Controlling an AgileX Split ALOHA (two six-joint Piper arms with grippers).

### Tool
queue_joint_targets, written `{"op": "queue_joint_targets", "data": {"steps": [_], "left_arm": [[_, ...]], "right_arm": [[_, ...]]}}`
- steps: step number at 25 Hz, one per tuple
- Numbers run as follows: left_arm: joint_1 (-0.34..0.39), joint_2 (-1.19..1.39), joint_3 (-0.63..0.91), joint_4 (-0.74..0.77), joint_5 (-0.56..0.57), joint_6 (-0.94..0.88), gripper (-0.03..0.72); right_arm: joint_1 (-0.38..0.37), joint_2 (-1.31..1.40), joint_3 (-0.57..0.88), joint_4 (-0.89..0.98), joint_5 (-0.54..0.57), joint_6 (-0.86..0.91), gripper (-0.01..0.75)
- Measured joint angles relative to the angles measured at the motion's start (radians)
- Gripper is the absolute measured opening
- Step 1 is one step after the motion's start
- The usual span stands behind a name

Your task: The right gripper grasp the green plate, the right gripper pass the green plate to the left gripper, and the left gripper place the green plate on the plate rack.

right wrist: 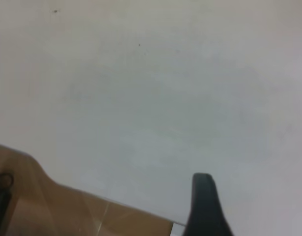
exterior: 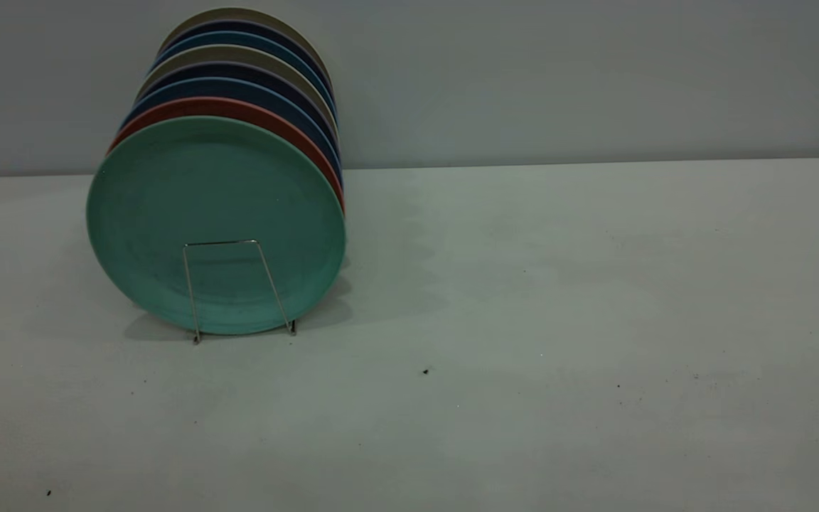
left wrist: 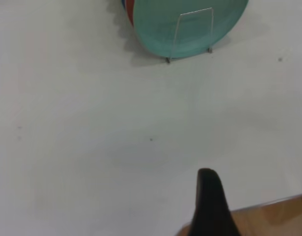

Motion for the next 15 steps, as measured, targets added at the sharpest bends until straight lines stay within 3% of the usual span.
{"op": "queue_joint_targets", "data": {"steps": [8, 15], "left_arm": [[-0.043, 0.0, 0.023, 0.061, 0.0, -0.064, 0.516], [-0.127, 0.0, 0.024, 0.125, 0.0, -0.134, 0.516]], "right_arm": [[0.0, 0.0, 0.0, -0.011, 0.0, 0.0, 0.533], [0.0, 0.0, 0.0, -0.027, -0.001, 0.001, 0.533]]}}
